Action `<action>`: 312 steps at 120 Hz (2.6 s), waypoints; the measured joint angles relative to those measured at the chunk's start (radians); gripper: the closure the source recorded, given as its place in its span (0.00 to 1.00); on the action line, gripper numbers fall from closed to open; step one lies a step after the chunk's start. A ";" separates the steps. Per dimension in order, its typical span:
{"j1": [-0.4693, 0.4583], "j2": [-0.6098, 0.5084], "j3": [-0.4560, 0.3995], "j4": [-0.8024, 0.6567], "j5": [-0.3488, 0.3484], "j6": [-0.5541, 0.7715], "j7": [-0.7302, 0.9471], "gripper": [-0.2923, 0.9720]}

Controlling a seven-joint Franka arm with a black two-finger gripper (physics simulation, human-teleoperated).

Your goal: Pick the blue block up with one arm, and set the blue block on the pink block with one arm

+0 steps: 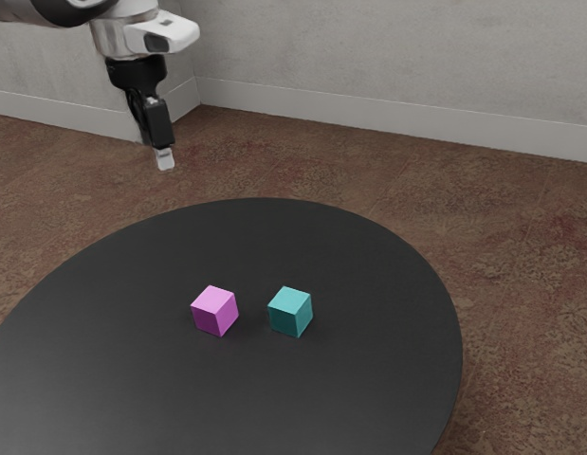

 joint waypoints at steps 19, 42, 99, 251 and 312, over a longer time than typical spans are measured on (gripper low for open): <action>-0.017 0.004 -0.003 0.004 -0.003 0.051 0.068 0.23; -0.017 0.018 -0.035 -0.023 0.006 0.077 0.162 0.23; -0.019 0.230 -0.113 -0.190 -0.004 0.390 0.620 0.23; -0.026 0.672 -0.085 -0.073 -0.025 0.672 1.003 0.23; -0.029 0.657 -0.088 -0.088 -0.029 0.674 1.029 0.51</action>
